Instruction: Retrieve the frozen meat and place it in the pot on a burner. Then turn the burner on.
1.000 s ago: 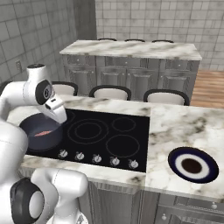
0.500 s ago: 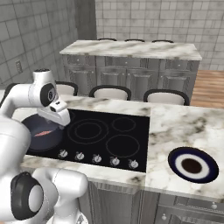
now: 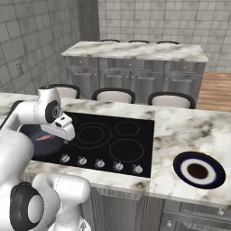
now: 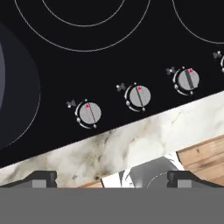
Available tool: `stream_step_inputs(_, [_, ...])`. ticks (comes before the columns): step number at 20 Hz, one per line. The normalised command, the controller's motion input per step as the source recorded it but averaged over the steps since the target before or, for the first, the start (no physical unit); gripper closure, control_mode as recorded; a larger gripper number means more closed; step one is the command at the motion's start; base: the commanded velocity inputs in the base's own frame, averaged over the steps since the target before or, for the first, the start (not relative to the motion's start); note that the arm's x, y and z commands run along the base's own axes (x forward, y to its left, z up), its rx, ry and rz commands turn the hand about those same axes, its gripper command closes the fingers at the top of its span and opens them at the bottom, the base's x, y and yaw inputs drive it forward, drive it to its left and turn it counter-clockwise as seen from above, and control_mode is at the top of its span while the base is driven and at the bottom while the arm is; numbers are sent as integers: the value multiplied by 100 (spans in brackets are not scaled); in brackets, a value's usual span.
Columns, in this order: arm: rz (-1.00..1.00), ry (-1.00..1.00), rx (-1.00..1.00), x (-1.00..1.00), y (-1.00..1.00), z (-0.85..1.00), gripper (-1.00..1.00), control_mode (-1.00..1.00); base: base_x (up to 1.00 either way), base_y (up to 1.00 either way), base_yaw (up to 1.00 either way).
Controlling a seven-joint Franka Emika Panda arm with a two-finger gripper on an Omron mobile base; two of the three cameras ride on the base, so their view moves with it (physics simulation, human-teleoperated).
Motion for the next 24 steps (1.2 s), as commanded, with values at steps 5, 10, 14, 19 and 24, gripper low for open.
stream_step_inputs(5, [26,-1,0,0,0,-32,-100,-100,0,0,0])
stream_step_inputs(10, [26,-6,0,0,0,-11,-100,-100,0,0,0])
stream_step_inputs(14, [15,-2,0,6,9,-31,-100,-100,0,0,0])
stream_step_inputs(19, [4,-4,0,6,0,-43,-100,-100,0,0,0])
stream_step_inputs(24, [0,0,0,17,0,-41,-100,-100,0,0,0])
